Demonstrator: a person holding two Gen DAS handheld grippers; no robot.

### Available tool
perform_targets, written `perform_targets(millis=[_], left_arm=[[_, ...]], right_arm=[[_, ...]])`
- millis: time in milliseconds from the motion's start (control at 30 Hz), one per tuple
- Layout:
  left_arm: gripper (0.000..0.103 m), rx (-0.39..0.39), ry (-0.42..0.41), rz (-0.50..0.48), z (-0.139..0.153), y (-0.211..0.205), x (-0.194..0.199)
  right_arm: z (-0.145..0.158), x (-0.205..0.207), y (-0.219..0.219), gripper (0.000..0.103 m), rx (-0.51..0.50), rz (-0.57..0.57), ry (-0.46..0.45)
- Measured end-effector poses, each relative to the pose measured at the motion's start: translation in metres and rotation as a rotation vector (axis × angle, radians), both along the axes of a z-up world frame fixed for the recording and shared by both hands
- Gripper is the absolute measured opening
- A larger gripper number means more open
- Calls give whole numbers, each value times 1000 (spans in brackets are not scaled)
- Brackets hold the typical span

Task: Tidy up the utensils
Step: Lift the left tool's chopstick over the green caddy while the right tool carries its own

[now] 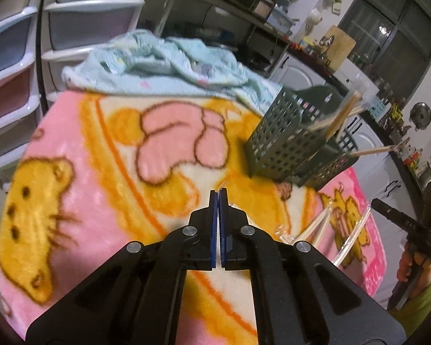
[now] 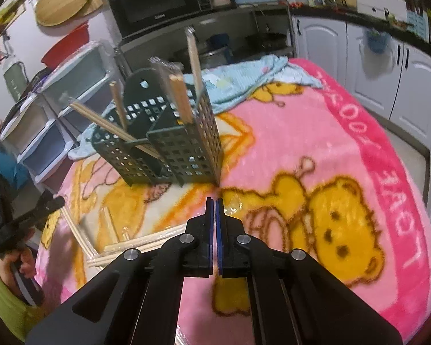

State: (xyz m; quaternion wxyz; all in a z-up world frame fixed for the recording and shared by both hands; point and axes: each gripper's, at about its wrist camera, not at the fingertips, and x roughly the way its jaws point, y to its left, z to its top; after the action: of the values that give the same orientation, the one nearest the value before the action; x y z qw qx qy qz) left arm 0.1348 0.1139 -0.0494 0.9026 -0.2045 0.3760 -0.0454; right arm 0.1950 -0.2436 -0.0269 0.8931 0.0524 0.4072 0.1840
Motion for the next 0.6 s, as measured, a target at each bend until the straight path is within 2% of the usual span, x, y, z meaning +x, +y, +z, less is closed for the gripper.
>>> perform_targets(millis=[333,600], left_arm=[[0,3,-121,-67,46,-26,-21],[0,8,-183,-129,71,-52,-26]], right_arm=[[32,-21,5,2,-6,48,-89],[50,-35,19,2,-8,92,-148]])
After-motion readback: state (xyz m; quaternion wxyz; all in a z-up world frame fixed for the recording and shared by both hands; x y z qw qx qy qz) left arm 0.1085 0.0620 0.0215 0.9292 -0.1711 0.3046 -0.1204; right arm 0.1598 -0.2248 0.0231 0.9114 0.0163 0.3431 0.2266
